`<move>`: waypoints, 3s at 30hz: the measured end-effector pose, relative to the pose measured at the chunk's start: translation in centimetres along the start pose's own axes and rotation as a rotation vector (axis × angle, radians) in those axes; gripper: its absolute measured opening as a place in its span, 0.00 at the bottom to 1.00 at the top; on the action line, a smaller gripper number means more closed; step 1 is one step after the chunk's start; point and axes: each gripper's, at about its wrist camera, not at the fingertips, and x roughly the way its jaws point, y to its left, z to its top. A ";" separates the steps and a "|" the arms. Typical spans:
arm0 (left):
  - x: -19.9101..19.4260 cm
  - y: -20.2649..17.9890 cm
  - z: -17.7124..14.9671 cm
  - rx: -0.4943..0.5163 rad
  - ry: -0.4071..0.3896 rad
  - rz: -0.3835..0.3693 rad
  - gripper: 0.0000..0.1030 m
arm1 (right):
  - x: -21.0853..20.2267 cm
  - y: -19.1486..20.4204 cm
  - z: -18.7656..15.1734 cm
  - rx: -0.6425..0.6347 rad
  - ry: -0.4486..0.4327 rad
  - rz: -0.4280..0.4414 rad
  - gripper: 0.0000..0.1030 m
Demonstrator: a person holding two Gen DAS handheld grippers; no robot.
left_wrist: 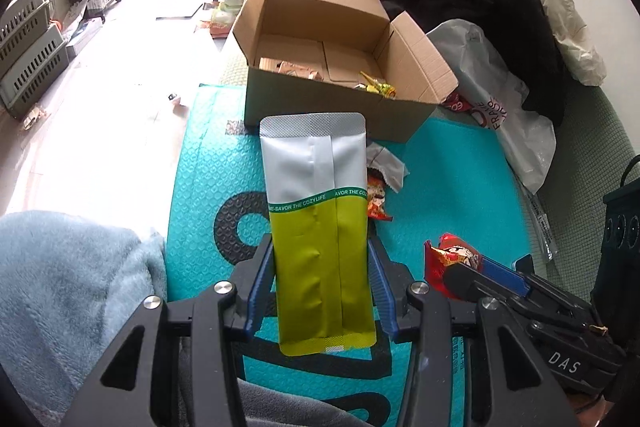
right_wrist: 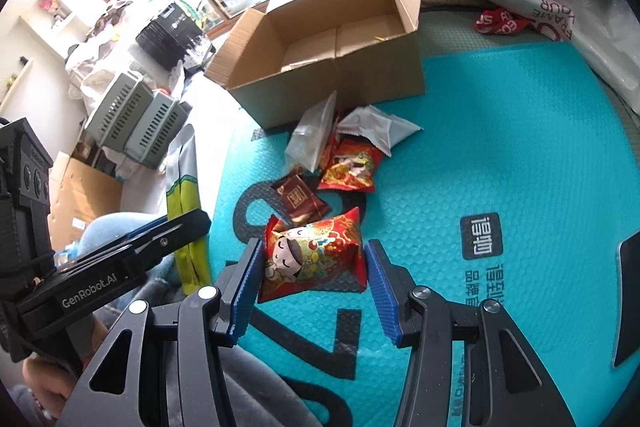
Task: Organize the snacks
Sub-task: 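Lift both held packets and carry them over the box, then lower the pouch into the box with left tool while right tool releases candy packet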
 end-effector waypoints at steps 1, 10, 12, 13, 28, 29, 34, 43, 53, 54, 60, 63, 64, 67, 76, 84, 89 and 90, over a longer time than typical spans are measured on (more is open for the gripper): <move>-0.3 -0.1 0.5 0.001 -0.011 -0.004 0.43 | -0.3 0.2 0.4 -0.005 -0.009 0.005 0.49; -1.0 -1.1 5.0 0.001 -0.084 -0.041 0.43 | -2.4 1.2 4.9 -0.058 -0.086 0.027 0.49; -1.2 -1.4 6.1 0.009 -0.105 -0.045 0.43 | -2.8 1.4 6.3 -0.070 -0.105 0.031 0.49; -1.4 -1.6 6.7 0.013 -0.117 -0.047 0.43 | -3.1 1.5 7.0 -0.077 -0.115 0.035 0.49; -0.7 -2.9 17.1 0.058 -0.233 -0.054 0.43 | -4.0 2.7 18.2 -0.195 -0.223 0.013 0.49; -0.4 -2.9 17.7 0.060 -0.236 -0.052 0.43 | -3.9 2.7 19.0 -0.200 -0.226 0.008 0.49; 1.3 -2.8 20.9 0.079 -0.247 -0.051 0.43 | -2.8 2.8 22.7 -0.226 -0.244 -0.026 0.49; 5.3 -2.8 25.2 0.111 -0.225 -0.008 0.43 | 1.4 2.4 27.0 -0.226 -0.222 -0.065 0.49; 10.4 -1.4 23.9 0.107 -0.115 0.057 0.43 | 7.3 -0.1 26.7 -0.171 -0.103 -0.136 0.50; 10.8 -1.2 23.5 0.105 -0.105 0.061 0.43 | 7.9 -0.4 26.5 -0.160 -0.085 -0.137 0.50; 12.5 -0.4 22.1 0.088 -0.050 0.086 0.43 | 10.1 -1.5 25.4 -0.146 -0.020 -0.179 0.52; 13.0 -0.4 21.6 0.090 -0.029 0.103 0.43 | 10.7 -2.1 25.1 -0.130 0.001 -0.202 0.53; 13.2 -0.4 21.5 0.090 -0.019 0.111 0.43 | 10.9 -2.2 25.0 -0.124 0.008 -0.210 0.53; 13.3 -0.3 21.1 0.093 -0.008 0.128 0.44 | 11.1 -2.5 24.7 -0.113 0.022 -0.230 0.56; 13.0 0.0 20.9 0.083 0.027 0.185 0.45 | 9.9 -2.0 24.6 -0.115 0.001 -0.325 0.88; 9.8 -0.8 21.2 0.089 -0.032 0.211 0.46 | 7.8 -1.3 24.4 -0.107 0.012 -0.370 0.94; 7.0 -2.0 21.5 0.115 -0.083 0.220 0.46 | 5.3 -0.7 24.1 -0.109 -0.045 -0.358 0.94; 6.4 -2.2 21.5 0.119 -0.092 0.219 0.46 | 4.7 -0.5 24.1 -0.115 -0.059 -0.357 0.94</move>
